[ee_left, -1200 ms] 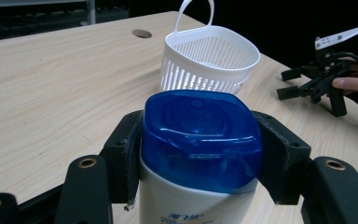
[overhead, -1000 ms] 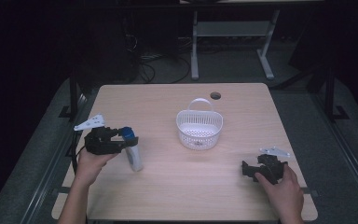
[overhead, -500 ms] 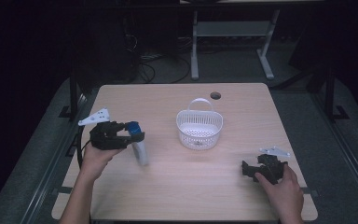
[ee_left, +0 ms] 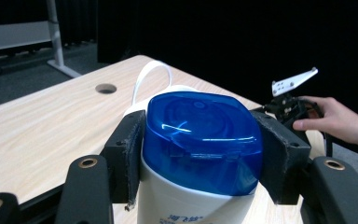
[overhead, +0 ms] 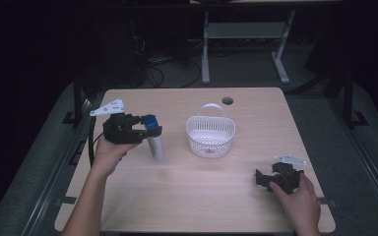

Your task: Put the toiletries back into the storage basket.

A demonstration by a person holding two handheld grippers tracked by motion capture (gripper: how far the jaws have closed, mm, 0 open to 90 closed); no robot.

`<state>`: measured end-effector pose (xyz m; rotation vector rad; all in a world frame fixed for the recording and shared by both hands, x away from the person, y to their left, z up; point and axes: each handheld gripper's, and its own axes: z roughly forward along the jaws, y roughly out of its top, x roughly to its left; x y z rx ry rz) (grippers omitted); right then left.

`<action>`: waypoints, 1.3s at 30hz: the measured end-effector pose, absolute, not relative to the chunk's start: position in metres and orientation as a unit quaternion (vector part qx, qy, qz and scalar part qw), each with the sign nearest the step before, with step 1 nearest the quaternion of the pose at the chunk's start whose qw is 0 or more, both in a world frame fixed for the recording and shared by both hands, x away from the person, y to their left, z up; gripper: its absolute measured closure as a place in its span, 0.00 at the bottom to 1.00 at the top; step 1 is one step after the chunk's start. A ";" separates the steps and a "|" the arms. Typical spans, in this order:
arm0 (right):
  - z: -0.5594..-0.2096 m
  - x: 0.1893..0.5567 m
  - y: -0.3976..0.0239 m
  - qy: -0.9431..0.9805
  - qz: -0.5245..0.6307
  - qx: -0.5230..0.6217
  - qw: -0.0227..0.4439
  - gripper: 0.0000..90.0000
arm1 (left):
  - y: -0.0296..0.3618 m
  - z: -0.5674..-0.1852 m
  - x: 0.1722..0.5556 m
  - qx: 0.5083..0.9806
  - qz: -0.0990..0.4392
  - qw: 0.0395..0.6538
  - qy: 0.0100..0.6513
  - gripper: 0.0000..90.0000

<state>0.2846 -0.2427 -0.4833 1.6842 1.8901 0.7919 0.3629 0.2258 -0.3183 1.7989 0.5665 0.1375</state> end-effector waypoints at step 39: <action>-0.483 0.285 -0.243 0.692 0.289 0.616 0.242 0.00 | 0.134 -0.273 0.426 0.762 0.027 0.622 0.180 0.45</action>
